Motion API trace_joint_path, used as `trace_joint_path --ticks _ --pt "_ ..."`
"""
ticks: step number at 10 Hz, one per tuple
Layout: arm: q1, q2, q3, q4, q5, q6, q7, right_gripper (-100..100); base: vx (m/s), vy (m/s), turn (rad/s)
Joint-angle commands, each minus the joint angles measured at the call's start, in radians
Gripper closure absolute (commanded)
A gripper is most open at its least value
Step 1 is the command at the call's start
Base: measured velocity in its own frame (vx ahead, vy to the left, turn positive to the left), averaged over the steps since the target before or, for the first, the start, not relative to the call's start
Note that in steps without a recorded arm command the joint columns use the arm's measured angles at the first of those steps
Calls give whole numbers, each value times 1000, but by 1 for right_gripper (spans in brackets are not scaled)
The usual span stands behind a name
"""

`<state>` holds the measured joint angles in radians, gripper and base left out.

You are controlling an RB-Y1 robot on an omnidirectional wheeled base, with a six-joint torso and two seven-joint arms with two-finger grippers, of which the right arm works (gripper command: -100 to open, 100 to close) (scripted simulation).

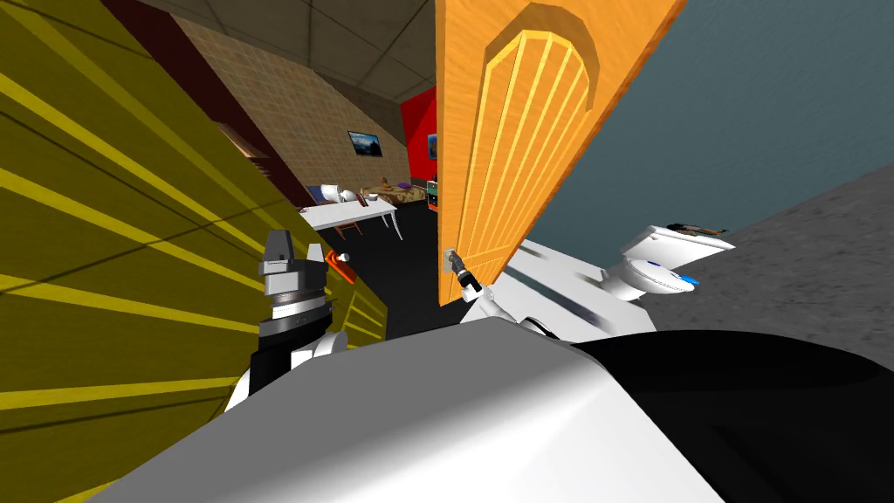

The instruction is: Push the door open

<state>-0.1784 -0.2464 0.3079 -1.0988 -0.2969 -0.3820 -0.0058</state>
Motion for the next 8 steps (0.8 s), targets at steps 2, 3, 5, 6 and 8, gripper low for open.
trace_joint_path --ticks 2,3,5,6,8 --pt "0 0 0 0 0 0 0 100 48 11 0" --pt "0 0 0 0 0 0 0 100 -36 -11 6" --pt "0 0 0 0 0 0 0 100 -29 -7 -2" --pt "0 0 0 0 0 0 0 100 -14 -2 -6" --pt "-19 10 -36 33 2 -11 20 100 20 -2 14"
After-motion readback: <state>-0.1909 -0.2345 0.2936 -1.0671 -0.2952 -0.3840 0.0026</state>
